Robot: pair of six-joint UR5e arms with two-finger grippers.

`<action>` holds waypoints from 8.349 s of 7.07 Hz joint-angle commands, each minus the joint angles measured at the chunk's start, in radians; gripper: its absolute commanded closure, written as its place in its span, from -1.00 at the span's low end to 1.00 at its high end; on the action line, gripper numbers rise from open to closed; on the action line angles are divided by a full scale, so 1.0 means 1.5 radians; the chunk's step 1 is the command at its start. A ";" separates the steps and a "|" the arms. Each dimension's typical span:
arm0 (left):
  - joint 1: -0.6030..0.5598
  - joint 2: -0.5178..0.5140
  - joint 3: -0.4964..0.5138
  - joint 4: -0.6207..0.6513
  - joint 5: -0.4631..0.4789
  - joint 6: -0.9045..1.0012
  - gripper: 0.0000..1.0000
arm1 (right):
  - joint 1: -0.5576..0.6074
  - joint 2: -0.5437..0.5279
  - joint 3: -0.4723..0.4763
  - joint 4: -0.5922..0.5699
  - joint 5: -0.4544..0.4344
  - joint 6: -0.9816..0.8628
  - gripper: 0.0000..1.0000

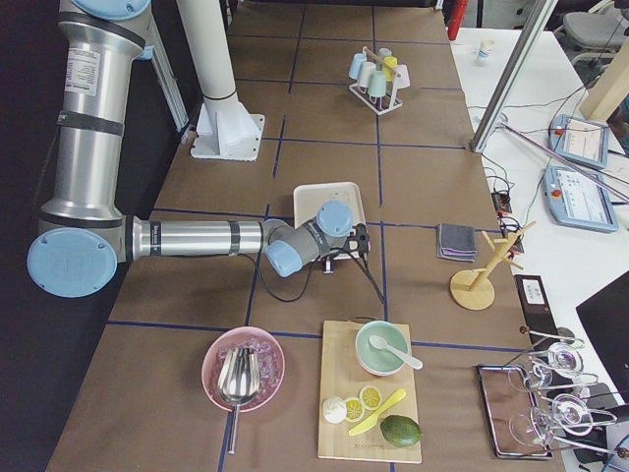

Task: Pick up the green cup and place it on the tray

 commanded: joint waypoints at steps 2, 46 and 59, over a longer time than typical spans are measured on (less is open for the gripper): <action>0.000 -0.001 0.000 0.003 -0.001 0.000 -0.99 | -0.146 0.152 0.019 -0.001 -0.017 0.268 1.00; 0.754 -0.556 0.036 0.355 1.131 0.333 -1.00 | 0.150 -0.009 0.069 -0.211 -0.088 0.002 -1.00; 0.761 -0.630 0.211 0.378 1.096 0.412 -0.99 | 0.157 -0.029 0.075 -0.211 -0.078 0.002 -1.00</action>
